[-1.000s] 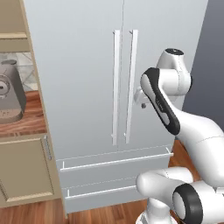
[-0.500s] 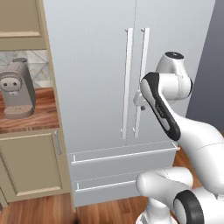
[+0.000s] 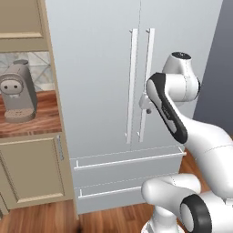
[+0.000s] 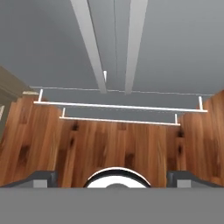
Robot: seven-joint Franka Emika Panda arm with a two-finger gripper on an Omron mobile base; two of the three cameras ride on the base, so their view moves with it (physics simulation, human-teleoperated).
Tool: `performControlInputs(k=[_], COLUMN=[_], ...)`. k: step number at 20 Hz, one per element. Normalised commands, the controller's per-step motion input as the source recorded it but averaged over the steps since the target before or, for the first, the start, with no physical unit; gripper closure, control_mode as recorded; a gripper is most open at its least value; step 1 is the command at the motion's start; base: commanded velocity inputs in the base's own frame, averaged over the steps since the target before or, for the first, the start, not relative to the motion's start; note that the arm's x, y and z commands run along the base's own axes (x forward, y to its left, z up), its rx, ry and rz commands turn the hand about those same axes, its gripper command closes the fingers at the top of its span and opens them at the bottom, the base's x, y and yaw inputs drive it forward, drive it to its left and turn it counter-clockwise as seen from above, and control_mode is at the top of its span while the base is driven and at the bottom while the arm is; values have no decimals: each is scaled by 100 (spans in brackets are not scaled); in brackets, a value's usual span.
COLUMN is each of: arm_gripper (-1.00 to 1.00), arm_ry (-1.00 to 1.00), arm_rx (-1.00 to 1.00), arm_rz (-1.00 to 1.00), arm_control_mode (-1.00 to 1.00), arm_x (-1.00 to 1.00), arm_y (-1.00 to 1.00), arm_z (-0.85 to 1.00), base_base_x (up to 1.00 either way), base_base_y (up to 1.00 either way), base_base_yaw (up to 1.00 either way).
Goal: Open the fridge, grab two sodas, and place both sodas inside the bowl with ice on the dining counter.
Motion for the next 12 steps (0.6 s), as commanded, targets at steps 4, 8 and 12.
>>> performControlInputs(k=[4, 8, 12], arm_gripper=[-100, -100, -100], arm_ry=[0, 0, -7], arm_rx=[0, 0, 4], arm_rz=[0, 0, 1], arm_control_mode=[100, 100, -100], arm_x=[0, 0, 17], arm_y=[0, 0, 0], arm_z=[0, 0, 0], base_base_x=[-30, -11, 0], base_base_y=[0, 0, 0], base_base_yaw=[0, 0, 0])
